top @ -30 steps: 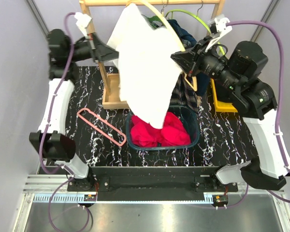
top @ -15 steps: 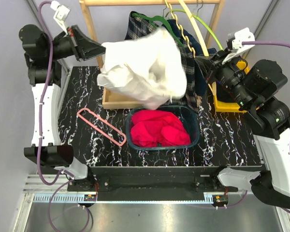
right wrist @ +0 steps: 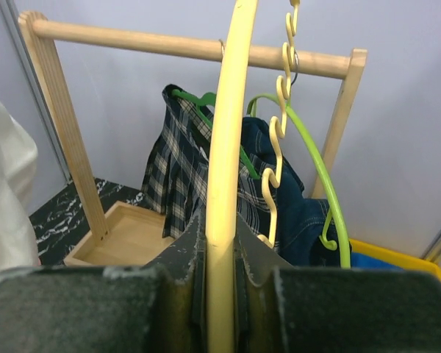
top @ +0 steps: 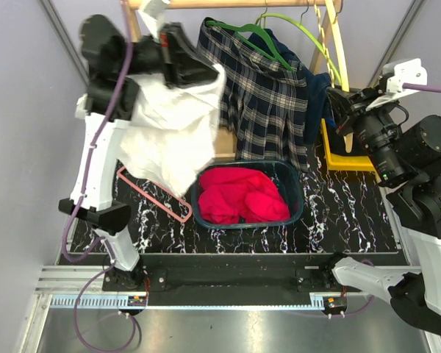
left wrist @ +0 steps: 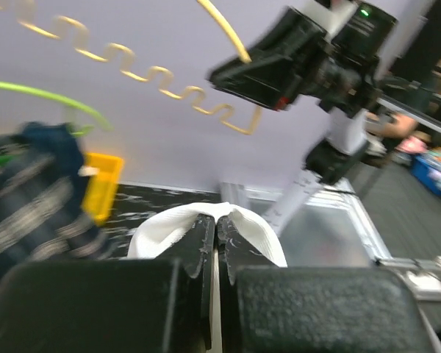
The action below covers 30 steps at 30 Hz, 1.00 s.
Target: Remove the skirt from the hanger
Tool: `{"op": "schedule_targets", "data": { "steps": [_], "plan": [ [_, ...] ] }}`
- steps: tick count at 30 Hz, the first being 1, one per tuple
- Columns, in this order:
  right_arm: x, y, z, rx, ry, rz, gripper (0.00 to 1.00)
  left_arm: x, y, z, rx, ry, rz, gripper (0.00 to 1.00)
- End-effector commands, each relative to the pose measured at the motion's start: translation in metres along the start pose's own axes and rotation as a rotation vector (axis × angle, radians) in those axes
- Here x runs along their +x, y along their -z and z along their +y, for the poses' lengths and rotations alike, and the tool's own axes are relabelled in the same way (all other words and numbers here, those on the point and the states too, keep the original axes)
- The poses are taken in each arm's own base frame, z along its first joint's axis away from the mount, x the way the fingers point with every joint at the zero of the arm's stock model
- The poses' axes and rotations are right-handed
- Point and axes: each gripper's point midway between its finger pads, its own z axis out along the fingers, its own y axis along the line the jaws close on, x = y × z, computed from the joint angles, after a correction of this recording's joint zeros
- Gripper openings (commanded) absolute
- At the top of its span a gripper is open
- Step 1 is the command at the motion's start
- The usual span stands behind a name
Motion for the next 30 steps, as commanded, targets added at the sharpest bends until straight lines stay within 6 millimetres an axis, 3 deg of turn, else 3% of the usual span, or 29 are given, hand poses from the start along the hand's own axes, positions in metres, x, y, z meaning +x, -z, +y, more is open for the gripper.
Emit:
{"op": "schedule_targets", "data": {
  "steps": [1, 6, 10, 17, 20, 24, 25, 30],
  "plan": [
    [-0.055, 0.012, -0.006, 0.012, -0.072, -0.18, 0.0, 0.008, -0.037, -0.011, 0.059, -0.016, -0.005, 0.0],
    [-0.079, 0.033, -0.016, 0.03, -0.101, -0.25, 0.0, 0.02, -0.053, -0.008, 0.088, 0.009, 0.011, 0.0],
    [-0.092, 0.046, -0.025, 0.057, -0.111, -0.287, 0.0, 0.034, -0.055, 0.002, 0.078, 0.051, 0.03, 0.0],
    [-0.097, 0.05, -0.026, 0.056, -0.106, -0.301, 0.0, 0.061, -0.05, 0.036, 0.035, 0.103, 0.071, 0.0],
    [-0.096, 0.049, -0.026, 0.058, -0.107, -0.297, 0.0, 0.081, -0.043, 0.055, 0.008, 0.131, 0.102, 0.0],
    [-0.096, 0.05, -0.025, 0.053, -0.109, -0.293, 0.0, 0.138, -0.028, 0.083, -0.075, 0.219, 0.194, 0.0],
    [-0.094, 0.047, -0.024, 0.051, -0.11, -0.288, 0.0, 0.168, -0.025, 0.093, -0.083, 0.252, 0.232, 0.0],
    [-0.089, 0.036, -0.016, 0.021, -0.117, -0.267, 0.0, 0.249, -0.025, 0.081, -0.077, 0.337, 0.39, 0.0]
  ]
}}
